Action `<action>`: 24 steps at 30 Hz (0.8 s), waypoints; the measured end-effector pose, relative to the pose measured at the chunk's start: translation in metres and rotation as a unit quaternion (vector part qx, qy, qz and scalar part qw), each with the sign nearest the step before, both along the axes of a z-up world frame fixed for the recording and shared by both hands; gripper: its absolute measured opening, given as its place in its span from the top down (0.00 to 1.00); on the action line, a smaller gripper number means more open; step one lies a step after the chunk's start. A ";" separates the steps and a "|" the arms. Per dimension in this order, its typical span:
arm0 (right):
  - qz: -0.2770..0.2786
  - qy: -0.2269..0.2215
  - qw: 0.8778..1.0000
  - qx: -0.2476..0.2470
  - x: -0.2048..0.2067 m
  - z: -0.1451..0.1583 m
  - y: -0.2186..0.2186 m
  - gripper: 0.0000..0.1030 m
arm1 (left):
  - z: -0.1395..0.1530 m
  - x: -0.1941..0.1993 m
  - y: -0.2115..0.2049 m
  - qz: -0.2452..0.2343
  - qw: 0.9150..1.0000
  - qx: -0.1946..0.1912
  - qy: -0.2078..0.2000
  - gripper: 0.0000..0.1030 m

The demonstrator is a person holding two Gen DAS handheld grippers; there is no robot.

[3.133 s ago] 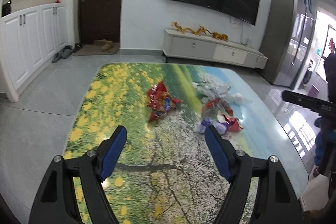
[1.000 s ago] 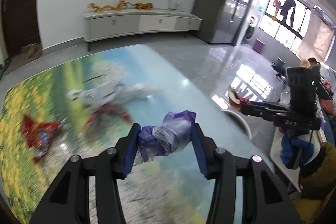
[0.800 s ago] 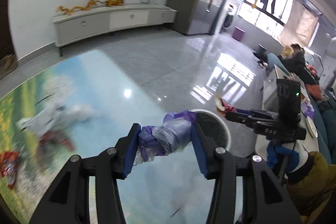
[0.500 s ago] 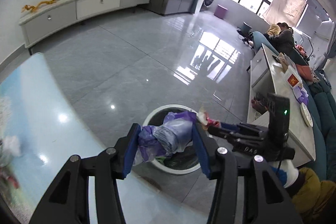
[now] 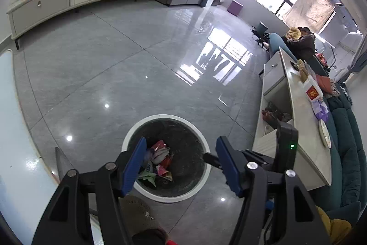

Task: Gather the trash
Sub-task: 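Carry both bags over the bin and open both grippers, then move both grippers back toward the remaining trash on the table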

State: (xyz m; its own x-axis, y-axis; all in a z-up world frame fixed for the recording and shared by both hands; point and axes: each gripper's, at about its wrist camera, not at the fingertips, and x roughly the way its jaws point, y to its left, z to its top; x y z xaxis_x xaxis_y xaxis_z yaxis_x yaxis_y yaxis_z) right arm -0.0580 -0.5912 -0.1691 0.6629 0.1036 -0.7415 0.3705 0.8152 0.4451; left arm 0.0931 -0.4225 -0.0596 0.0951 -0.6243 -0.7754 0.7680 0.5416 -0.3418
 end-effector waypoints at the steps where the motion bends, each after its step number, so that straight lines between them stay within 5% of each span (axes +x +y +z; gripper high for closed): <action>1: -0.001 -0.002 1.000 -0.001 -0.002 0.003 0.001 0.52 | 0.003 -0.001 0.004 0.006 1.000 0.000 -0.005 0.40; 10: 0.035 -0.039 0.997 -0.051 -0.006 0.060 0.035 0.52 | 0.049 -0.017 0.073 0.092 0.990 0.012 -0.103 0.40; 24: 0.147 -0.101 0.979 -0.099 0.013 0.136 0.144 0.52 | 0.096 -0.066 0.222 0.244 0.941 0.036 -0.232 0.40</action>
State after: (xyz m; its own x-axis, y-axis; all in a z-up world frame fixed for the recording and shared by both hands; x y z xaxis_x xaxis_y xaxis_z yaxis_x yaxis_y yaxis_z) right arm -0.0446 -0.4471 -0.0326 0.7605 0.1804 -0.6238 0.0269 0.9510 0.3079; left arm 0.0275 -0.2005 0.0369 0.6949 -0.3662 -0.6188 0.4795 0.8773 0.0193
